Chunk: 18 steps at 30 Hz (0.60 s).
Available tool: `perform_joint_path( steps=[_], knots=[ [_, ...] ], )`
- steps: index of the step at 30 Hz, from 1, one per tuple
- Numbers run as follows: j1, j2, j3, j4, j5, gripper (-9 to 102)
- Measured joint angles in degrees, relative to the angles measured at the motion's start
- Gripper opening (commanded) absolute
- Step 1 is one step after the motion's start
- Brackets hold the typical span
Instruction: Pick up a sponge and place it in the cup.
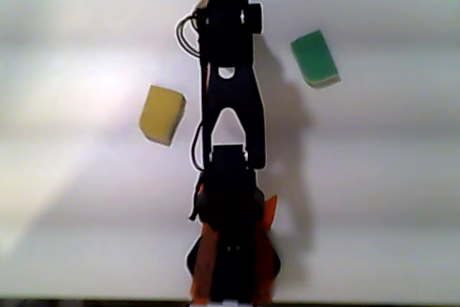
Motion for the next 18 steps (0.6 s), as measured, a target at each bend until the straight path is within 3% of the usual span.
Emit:
perform_joint_path(
  steps=[11,18],
  knots=[
    [-0.2,0.9,-1.8,0.3,-0.2,21],
    [-0.2,-6.5,-16.8,4.8,1.4,28]
  ],
)
